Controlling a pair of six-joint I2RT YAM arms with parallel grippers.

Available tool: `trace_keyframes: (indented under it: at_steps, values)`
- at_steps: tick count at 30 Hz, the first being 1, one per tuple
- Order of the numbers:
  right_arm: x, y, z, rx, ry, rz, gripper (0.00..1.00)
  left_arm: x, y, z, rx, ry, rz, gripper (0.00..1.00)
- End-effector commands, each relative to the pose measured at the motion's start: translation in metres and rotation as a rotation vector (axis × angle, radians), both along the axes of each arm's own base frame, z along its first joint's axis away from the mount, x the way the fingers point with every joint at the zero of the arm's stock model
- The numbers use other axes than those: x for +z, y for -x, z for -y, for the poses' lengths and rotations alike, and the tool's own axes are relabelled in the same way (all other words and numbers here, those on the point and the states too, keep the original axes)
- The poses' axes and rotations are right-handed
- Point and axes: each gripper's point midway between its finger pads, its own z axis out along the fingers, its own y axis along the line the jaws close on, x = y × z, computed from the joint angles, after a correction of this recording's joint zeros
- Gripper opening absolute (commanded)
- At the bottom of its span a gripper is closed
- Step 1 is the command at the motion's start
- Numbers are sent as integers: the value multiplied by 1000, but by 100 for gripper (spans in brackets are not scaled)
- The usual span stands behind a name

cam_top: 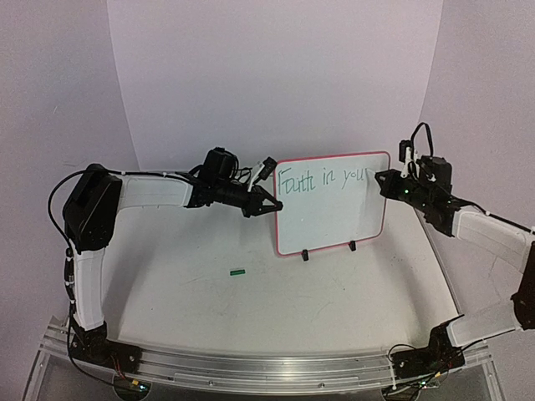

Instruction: Write a sentence on the whiteboard

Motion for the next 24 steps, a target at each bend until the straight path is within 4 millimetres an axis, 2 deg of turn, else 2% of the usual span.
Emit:
trace_keyframes:
  at_steps: [1, 7, 18, 24]
  values:
    - [26, -11, -3, 13, -4, 68, 0, -72, 41, -5, -50, -192, -216, 0]
    - [20, -16, -4, 10, -4, 50, 0, -73, 41, -5, -51, -193, -216, 0]
    - [22, -15, 12, -74, 10, 60, 0, -76, 41, -5, -50, -195, -222, 0]
    - [6, -13, 7, -49, 4, 19, 0, -75, 41, -5, -51, -195, -221, 0]
